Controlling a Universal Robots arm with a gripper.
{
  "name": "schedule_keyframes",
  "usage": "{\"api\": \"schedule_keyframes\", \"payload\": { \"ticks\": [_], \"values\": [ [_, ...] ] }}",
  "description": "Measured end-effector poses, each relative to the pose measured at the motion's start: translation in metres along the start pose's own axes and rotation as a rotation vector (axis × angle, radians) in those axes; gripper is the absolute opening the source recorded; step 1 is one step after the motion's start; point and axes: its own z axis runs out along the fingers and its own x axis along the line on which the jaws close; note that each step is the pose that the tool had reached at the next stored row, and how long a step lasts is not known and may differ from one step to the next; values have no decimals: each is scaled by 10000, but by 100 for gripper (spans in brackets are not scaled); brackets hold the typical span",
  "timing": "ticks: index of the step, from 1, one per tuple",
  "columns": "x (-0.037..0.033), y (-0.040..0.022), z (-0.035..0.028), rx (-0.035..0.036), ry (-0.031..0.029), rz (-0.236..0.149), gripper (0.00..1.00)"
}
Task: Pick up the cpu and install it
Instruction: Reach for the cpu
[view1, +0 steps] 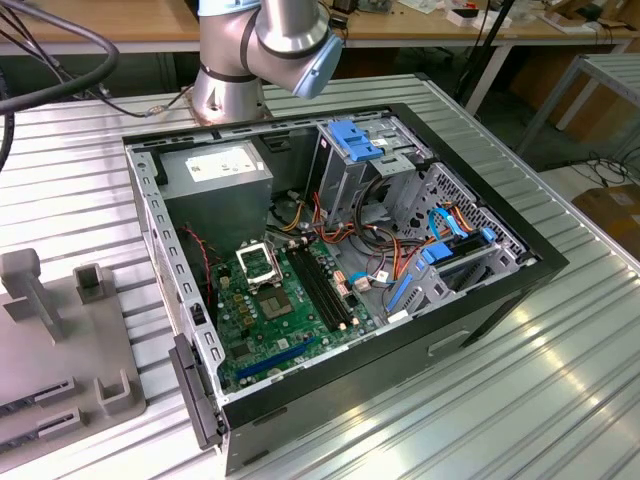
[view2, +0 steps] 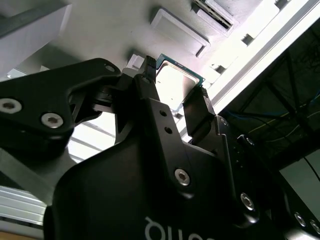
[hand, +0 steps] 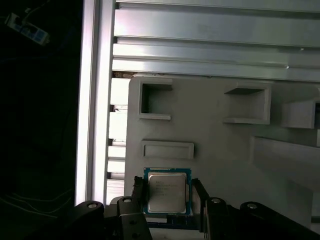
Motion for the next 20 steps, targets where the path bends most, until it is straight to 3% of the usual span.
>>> {"api": "schedule_keyframes", "payload": {
  "ticks": [20],
  "values": [
    [4,3,-119,0,0,0,47]
  ]
}}
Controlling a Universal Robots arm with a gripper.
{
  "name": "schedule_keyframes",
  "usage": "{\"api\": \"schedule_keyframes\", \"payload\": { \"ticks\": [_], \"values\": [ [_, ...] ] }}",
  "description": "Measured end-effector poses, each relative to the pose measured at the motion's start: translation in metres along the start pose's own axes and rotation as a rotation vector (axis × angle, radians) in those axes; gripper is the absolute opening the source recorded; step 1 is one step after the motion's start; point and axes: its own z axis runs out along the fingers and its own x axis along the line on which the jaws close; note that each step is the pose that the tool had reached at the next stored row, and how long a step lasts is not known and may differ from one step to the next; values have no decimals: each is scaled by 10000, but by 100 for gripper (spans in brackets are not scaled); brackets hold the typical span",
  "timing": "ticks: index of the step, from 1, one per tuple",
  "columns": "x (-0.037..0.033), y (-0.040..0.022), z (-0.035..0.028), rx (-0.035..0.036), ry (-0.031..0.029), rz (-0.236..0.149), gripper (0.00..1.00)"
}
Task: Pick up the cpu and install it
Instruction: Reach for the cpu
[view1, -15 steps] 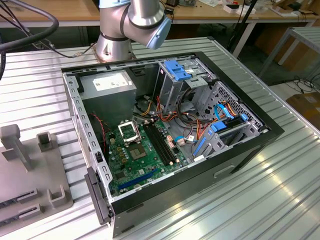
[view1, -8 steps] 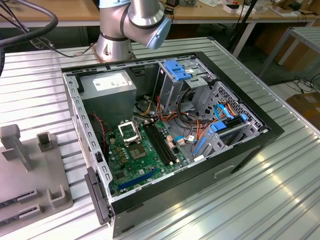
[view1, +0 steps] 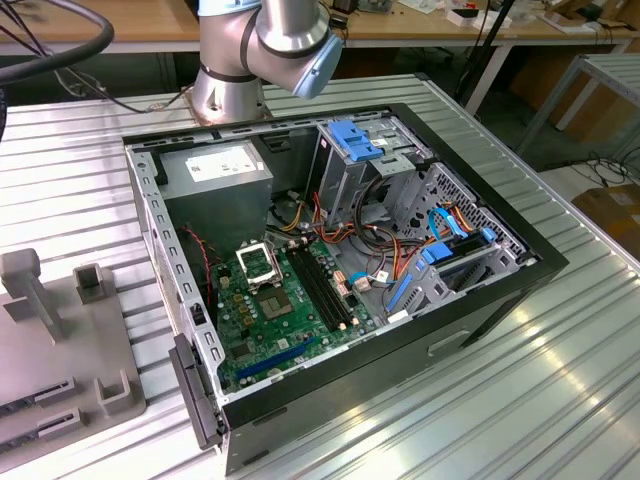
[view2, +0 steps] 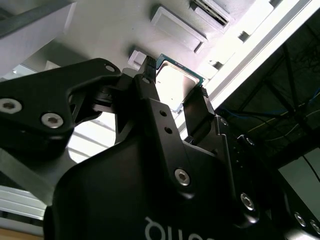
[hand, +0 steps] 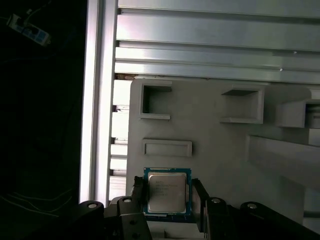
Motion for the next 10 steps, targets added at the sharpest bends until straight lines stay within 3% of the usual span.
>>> {"api": "schedule_keyframes", "payload": {
  "ticks": [10],
  "values": [
    [2,1,-65,0,1,-1,47]
  ]
}}
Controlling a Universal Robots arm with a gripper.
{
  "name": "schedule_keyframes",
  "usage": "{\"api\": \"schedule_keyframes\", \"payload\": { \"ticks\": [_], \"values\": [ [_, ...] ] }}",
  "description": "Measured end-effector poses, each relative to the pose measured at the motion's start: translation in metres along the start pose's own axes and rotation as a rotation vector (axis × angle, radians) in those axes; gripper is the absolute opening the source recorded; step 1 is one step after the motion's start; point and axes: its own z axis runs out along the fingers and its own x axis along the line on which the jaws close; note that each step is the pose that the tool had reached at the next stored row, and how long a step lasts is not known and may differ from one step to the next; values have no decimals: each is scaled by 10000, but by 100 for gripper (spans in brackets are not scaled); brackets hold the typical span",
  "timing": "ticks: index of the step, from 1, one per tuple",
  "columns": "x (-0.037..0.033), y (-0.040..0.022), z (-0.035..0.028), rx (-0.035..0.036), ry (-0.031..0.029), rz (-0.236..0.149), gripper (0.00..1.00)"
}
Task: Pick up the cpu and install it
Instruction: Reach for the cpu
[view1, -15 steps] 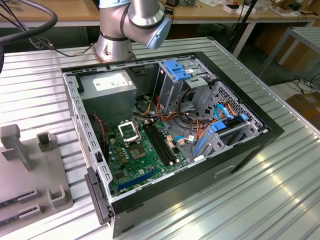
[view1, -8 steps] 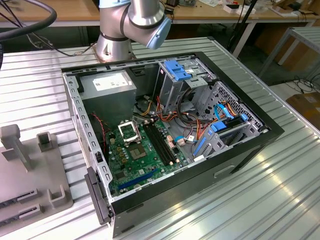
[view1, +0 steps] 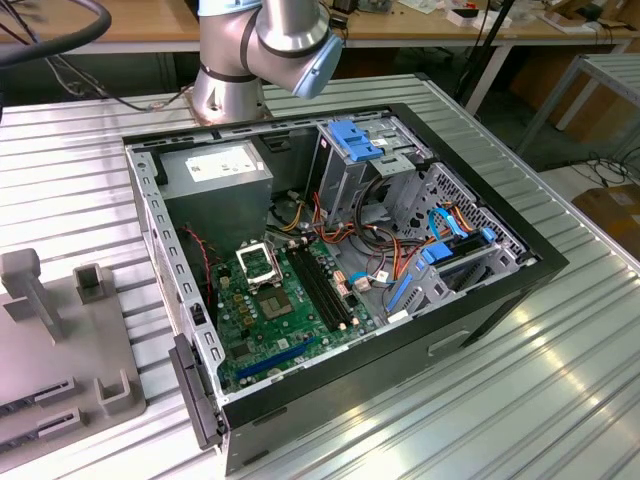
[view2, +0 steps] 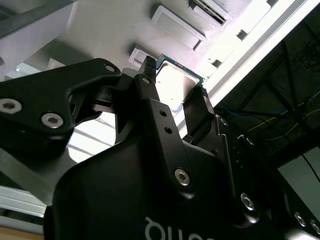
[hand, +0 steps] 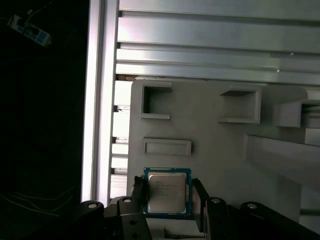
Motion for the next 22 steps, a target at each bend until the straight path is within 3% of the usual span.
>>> {"api": "schedule_keyframes", "payload": {
  "ticks": [22],
  "values": [
    [5,5,-170,0,0,1,47]
  ]
}}
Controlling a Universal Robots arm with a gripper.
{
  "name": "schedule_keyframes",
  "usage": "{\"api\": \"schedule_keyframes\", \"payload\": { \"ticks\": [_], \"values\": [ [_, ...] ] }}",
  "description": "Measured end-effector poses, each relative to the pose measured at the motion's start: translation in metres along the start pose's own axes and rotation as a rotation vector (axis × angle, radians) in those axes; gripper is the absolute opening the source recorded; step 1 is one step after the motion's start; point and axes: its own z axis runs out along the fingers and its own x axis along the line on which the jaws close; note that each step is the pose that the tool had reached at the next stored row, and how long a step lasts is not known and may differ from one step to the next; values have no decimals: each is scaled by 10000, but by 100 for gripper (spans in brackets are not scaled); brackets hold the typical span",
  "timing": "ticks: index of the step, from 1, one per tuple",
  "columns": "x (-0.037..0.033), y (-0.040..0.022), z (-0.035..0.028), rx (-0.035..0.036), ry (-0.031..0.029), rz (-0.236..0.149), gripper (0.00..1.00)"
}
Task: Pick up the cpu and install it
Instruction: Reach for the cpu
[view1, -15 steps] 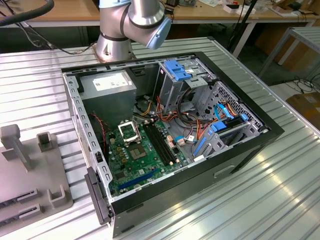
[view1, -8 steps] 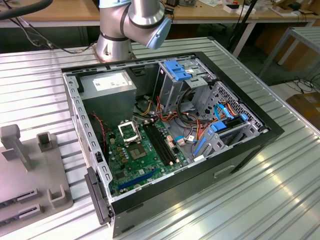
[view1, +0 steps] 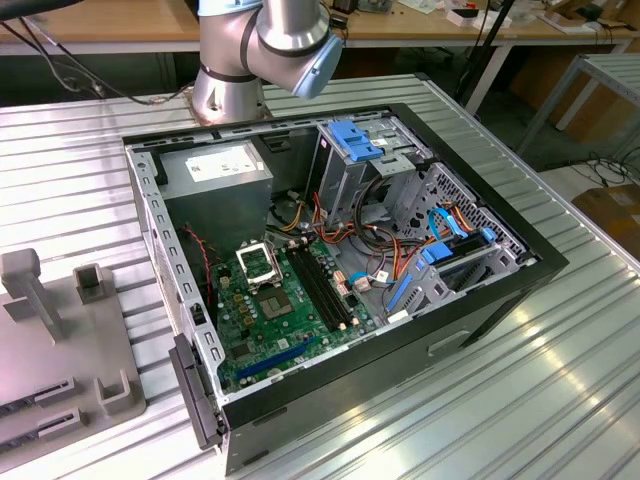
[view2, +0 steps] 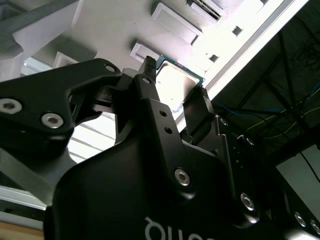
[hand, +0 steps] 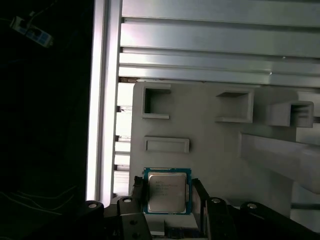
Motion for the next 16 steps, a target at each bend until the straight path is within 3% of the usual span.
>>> {"api": "schedule_keyframes", "payload": {
  "ticks": [16],
  "values": [
    [5,4,-158,-1,-2,0,47]
  ]
}}
